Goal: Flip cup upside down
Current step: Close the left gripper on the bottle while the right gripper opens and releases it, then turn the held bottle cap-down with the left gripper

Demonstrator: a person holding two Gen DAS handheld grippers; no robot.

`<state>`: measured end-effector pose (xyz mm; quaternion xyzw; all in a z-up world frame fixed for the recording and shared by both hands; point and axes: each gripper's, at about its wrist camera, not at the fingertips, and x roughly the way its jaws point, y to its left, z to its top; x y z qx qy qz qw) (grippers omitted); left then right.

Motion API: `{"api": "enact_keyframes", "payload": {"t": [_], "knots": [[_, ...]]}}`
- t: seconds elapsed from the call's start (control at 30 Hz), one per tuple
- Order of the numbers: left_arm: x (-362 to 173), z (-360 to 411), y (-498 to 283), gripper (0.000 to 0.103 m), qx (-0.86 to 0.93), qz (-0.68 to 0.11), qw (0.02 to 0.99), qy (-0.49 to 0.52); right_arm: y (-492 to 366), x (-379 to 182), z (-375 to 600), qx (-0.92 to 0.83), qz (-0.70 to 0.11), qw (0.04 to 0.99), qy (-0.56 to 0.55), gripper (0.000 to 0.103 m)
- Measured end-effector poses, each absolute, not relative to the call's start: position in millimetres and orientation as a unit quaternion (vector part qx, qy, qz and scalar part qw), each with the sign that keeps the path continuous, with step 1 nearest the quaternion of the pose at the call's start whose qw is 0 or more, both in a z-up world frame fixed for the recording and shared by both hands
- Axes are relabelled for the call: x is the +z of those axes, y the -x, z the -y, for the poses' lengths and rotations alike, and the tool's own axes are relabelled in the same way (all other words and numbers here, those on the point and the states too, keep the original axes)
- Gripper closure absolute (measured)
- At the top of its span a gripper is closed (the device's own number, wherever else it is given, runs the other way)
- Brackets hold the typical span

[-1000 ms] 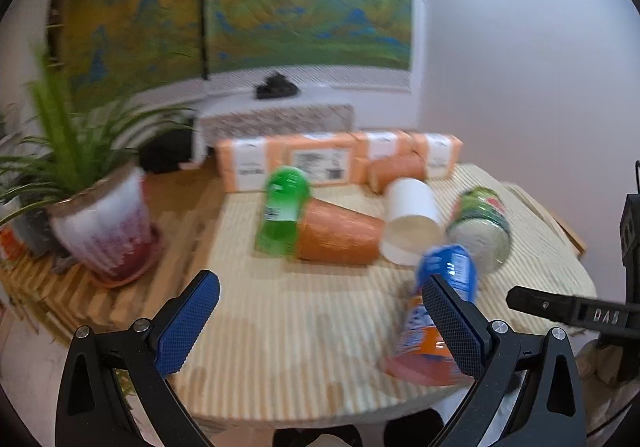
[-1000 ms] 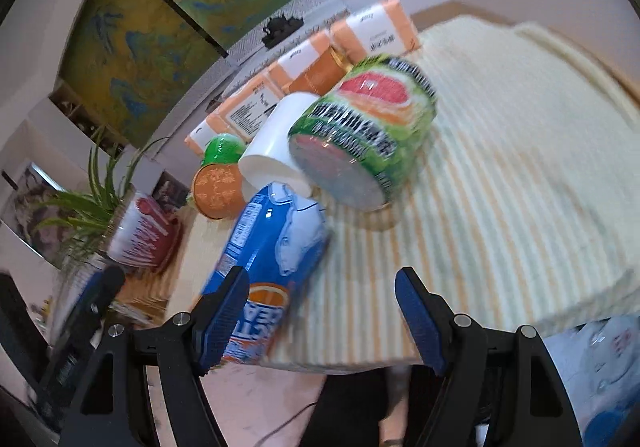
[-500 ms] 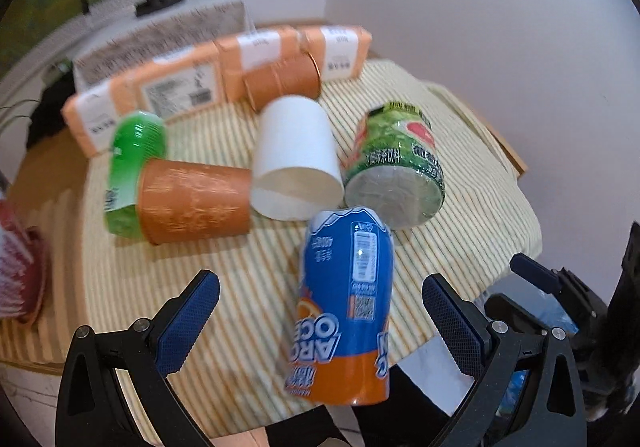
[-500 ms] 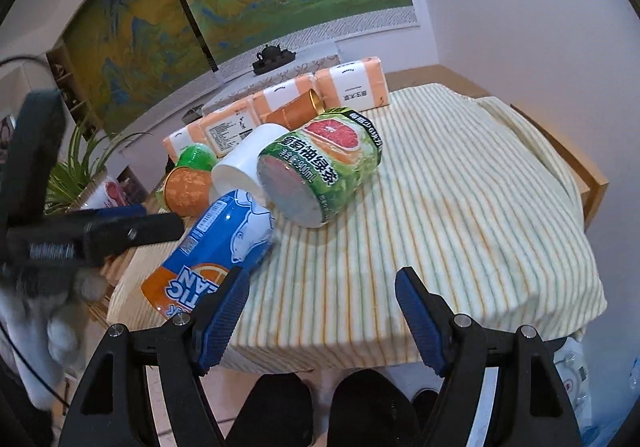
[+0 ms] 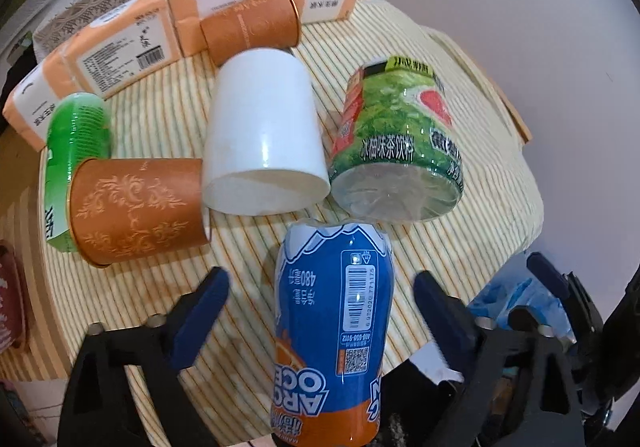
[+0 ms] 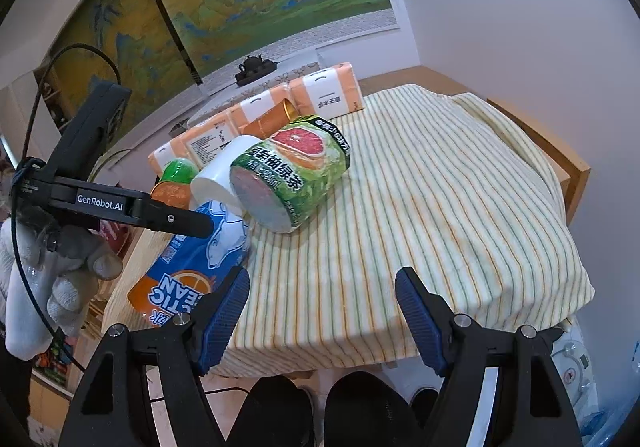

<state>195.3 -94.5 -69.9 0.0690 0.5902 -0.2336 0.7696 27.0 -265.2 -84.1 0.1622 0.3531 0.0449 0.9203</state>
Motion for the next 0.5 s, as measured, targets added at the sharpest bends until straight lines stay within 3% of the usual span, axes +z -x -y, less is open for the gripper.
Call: {"api": "enact_keyframes", "payload": {"t": [0.23,0.37,0.5], "knots": [[-81,112,-204,0.018,-0.245,-0.597,0.760,-0.078,-27,-86,268,0.043,-0.355,0.919,-0.165,0.031],[-87,117,-209,0.031,-0.246,-0.601,0.756,-0.081,-25,-87,268,0.041,-0.354,0.920,-0.165,0.031],[-83,115,-204,0.031,-0.252,-0.596,0.758,-0.079,-26,-87,272,0.036,-0.353,0.919,-0.171,0.031]]}}
